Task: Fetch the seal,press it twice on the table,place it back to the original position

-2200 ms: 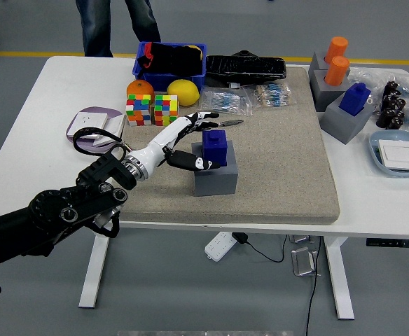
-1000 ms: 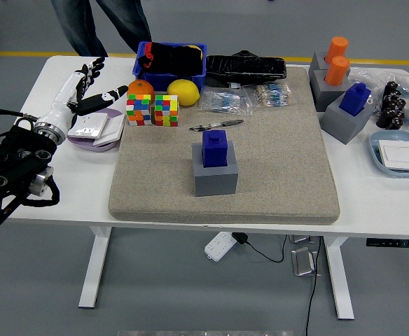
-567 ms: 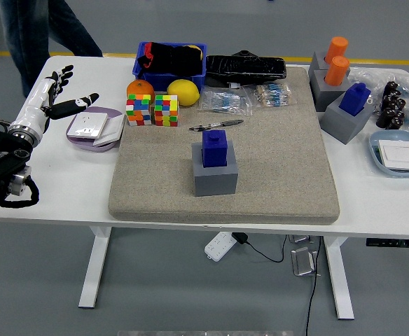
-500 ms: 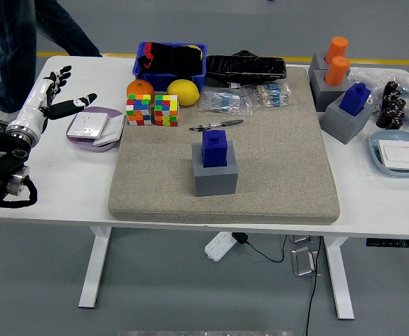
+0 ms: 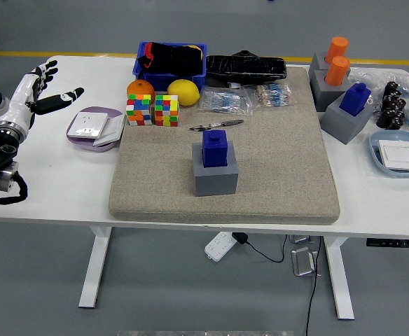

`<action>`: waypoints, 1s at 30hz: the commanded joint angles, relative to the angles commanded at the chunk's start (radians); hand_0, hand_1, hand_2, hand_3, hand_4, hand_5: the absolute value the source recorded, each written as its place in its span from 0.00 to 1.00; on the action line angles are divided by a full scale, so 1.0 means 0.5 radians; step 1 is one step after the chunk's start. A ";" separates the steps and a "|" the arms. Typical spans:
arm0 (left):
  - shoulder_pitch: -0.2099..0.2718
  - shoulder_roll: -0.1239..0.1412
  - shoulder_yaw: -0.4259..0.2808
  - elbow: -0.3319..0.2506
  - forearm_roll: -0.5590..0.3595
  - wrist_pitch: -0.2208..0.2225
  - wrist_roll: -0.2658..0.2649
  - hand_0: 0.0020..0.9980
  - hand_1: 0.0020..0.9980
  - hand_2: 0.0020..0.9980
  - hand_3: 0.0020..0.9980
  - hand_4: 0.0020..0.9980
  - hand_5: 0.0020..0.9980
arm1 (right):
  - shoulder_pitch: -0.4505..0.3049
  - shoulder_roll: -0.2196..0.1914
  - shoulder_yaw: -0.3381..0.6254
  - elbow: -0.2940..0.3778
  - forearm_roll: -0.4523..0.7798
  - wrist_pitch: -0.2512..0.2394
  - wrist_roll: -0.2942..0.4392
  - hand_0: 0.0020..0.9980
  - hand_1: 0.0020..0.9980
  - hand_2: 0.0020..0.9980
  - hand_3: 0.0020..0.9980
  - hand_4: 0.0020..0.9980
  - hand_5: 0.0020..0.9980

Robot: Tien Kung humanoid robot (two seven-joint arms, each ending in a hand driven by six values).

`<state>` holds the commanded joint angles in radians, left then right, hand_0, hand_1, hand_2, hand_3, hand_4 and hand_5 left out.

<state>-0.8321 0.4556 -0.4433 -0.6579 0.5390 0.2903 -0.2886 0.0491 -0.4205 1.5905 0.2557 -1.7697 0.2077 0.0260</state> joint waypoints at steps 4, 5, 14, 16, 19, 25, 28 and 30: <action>-0.001 0.024 -0.020 -0.007 0.009 0.009 -0.002 0.97 0.96 0.93 0.94 0.86 0.23 | 0.017 -0.012 -0.017 0.002 0.011 0.005 0.003 0.80 0.70 0.67 0.64 0.78 0.53; 0.000 0.030 -0.026 -0.009 0.011 0.010 -0.003 0.97 0.96 0.93 0.94 0.85 0.23 | 0.022 -0.017 -0.020 0.003 0.014 0.006 0.004 0.80 0.70 0.67 0.64 0.78 0.53; 0.023 0.065 -0.051 -0.001 0.015 0.013 -0.001 0.97 0.95 0.93 0.94 0.85 0.22 | 0.038 -0.039 -0.043 -0.002 0.008 0.004 0.000 0.79 0.70 0.67 0.64 0.78 0.53; 0.023 0.065 -0.047 -0.003 0.016 0.013 0.000 0.97 0.95 0.93 0.94 0.85 0.22 | 0.036 -0.036 -0.039 -0.002 0.004 0.004 -0.001 0.79 0.70 0.67 0.64 0.78 0.53; 0.019 0.060 -0.042 -0.007 0.019 0.015 -0.003 0.97 0.95 0.93 0.94 0.85 0.22 | 0.032 -0.032 -0.039 -0.003 0.002 0.003 -0.002 0.79 0.70 0.67 0.64 0.78 0.53; 0.016 0.056 -0.031 -0.012 0.020 0.014 -0.001 0.97 0.95 0.93 0.94 0.84 0.22 | 0.031 -0.032 -0.051 0.004 0.009 0.010 -0.010 0.79 0.70 0.67 0.64 0.78 0.53; 0.021 0.057 -0.031 -0.014 0.022 0.014 0.000 0.97 0.95 0.93 0.94 0.84 0.22 | 0.027 -0.030 -0.053 0.001 0.002 0.016 -0.019 0.79 0.70 0.67 0.64 0.78 0.53; 0.025 0.056 -0.034 -0.013 0.022 0.014 0.000 0.97 0.95 0.92 0.94 0.84 0.22 | 0.024 -0.027 -0.050 0.000 -0.002 0.016 -0.021 0.79 0.70 0.68 0.64 0.78 0.53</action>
<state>-0.8194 0.4837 -0.4604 -0.6646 0.5501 0.2975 -0.2887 0.0609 -0.4339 1.5657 0.2558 -1.7709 0.2155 0.0154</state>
